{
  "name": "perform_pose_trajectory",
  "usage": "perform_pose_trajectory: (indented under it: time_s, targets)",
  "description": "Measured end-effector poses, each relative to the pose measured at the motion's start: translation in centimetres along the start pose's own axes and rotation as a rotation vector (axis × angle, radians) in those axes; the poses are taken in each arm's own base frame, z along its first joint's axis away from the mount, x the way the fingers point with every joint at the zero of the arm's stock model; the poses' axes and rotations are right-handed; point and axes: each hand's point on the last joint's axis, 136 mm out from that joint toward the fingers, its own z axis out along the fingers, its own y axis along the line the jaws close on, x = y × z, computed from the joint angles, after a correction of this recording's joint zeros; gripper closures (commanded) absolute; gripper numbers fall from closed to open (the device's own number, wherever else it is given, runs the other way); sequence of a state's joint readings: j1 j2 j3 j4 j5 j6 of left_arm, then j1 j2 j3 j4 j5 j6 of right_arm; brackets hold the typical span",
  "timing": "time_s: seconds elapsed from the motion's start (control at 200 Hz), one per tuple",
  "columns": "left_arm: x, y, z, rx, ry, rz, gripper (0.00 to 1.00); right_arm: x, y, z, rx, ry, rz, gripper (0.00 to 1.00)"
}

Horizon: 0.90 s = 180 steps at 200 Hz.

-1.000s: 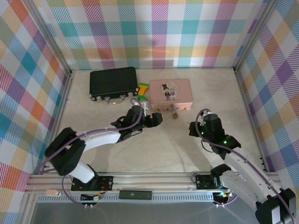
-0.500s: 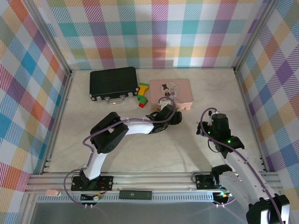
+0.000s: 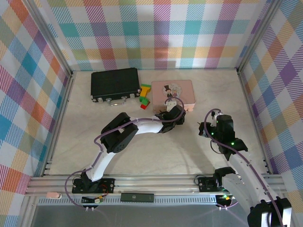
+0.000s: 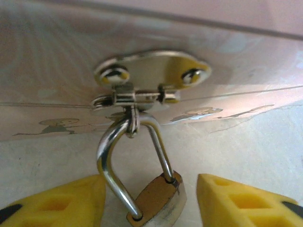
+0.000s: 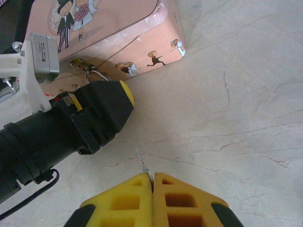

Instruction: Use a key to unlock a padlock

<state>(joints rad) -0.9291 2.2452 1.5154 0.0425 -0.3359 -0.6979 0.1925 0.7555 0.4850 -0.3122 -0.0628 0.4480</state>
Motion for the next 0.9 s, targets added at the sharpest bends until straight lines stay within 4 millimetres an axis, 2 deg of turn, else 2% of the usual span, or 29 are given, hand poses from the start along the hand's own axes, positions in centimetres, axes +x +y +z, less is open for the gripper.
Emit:
perform_pose_trajectory:
  time_s: [0.09,0.23,0.49,0.745,0.9]
  targets:
    - [0.0,0.2,0.0,-0.011,0.000,0.002,0.65,0.1,0.0,0.1,-0.007,0.002,0.003,1.00]
    - [0.2,0.4,0.1,-0.006,0.007,0.001,0.77,0.4,0.1,0.5,-0.025,0.008,0.012,1.00]
    - [0.7,-0.9,0.1,0.132,0.046,-0.061,1.00,1.6,-0.2,1.6,-0.040,0.050,0.046,1.00]
    - [1.0,-1.1,-1.6,0.271,0.139,-0.144,1.00,2.1,0.1,2.4,-0.092,0.064,0.096,1.00]
    - [1.1,-1.5,-2.9,0.347,0.189,-0.206,1.00,3.1,0.0,3.2,-0.144,0.080,0.165,1.00]
